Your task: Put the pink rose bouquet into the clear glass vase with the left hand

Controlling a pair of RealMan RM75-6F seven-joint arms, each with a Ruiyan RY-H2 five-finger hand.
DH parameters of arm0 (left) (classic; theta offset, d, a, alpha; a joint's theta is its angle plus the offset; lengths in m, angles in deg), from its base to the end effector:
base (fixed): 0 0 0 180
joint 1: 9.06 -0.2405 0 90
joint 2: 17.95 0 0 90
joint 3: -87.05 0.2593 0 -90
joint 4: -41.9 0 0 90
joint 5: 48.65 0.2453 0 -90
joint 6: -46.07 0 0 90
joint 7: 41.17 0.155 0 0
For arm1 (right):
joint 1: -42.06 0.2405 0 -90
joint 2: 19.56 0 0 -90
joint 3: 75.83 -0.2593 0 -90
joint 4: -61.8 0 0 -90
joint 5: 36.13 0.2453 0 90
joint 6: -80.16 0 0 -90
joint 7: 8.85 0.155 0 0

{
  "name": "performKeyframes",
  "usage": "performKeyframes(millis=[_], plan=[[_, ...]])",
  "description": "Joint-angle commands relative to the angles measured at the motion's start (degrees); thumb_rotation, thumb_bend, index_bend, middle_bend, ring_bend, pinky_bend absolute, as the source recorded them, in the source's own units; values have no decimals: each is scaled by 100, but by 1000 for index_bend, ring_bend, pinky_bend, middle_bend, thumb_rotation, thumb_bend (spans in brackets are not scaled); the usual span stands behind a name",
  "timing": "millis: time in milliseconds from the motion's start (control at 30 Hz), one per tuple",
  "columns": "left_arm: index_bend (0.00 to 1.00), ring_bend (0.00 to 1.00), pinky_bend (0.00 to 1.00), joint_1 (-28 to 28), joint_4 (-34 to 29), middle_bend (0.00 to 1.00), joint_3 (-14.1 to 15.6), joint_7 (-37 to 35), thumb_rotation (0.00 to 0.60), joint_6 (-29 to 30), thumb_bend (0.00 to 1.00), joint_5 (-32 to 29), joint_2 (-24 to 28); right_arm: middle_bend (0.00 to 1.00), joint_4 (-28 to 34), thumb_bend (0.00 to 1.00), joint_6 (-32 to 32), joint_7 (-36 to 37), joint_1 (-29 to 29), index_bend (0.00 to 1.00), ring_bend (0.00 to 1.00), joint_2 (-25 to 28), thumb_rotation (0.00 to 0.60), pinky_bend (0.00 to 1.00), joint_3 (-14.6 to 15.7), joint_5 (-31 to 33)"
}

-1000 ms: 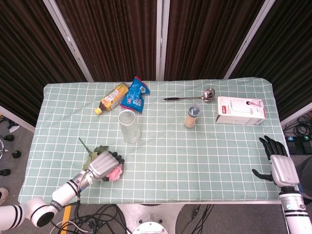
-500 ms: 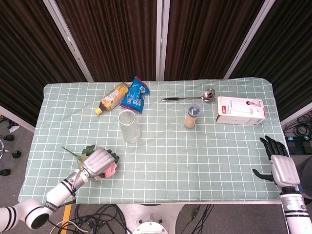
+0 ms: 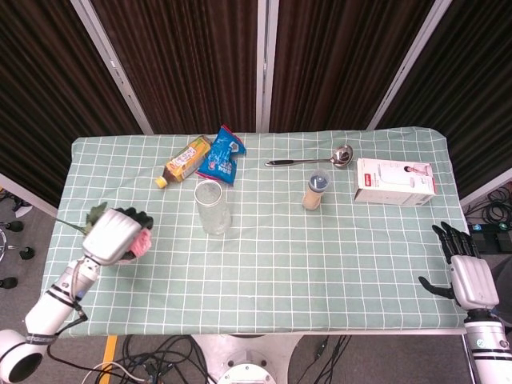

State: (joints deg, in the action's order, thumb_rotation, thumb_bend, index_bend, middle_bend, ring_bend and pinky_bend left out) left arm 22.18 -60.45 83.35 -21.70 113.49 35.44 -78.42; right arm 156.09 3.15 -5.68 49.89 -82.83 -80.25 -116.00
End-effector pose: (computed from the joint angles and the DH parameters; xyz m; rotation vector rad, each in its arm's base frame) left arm -0.1940 0.3066 0.0900 -1.8814 -0.5443 -0.8753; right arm -0.3311 -0.2170 0.1193 1.3578 -1.0634 0.8870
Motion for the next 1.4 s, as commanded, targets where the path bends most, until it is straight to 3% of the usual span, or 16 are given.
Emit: performKeyframes(millis=[33,200,367,567,733,967,1167,1400], plan=[[462,462,672,-213,-20,510,-365,-34,600,544,184,-201,297,0,-77,92,-32,73,-3,0,0,-3,600,0,50,-146],[462,462,671,-400,76,504,-964,-380,600,1484,184,-429,230,0,-180,92,-54,205,-8,0,0,-44,600,0,81,-245],[462,459,667,-471,258,492,-1666,-1298,600,2606,185,-462,-404,0,-250,91,-26,269,9,0,0,-51,600,0,106,-309],[462,459,672,-460,9,492,-2370,-2508,600,3038,184,-1039,-969,0,-275,90,68,273,33,0,0,-66,600,0,125,-270],[462,459,672,-511,-607,492,-2859,-3535,600,2686,184,-1783,-961,0,-302,90,90,275,31,0,0,-81,600,0,121,-226],[468,459,671,-624,-1476,492,-3757,-5000,600,2027,185,-2849,-723,0,-270,90,224,218,68,0,0,-65,600,0,150,-181],[469,459,671,-609,-1922,492,-4282,-5435,600,1512,185,-3459,-443,0,-284,89,271,185,85,0,0,-94,600,0,140,-125],[469,459,671,-576,-2294,492,-4545,-5705,600,896,185,-4108,-214,0,-336,90,292,217,86,0,0,-126,600,0,137,-93]])
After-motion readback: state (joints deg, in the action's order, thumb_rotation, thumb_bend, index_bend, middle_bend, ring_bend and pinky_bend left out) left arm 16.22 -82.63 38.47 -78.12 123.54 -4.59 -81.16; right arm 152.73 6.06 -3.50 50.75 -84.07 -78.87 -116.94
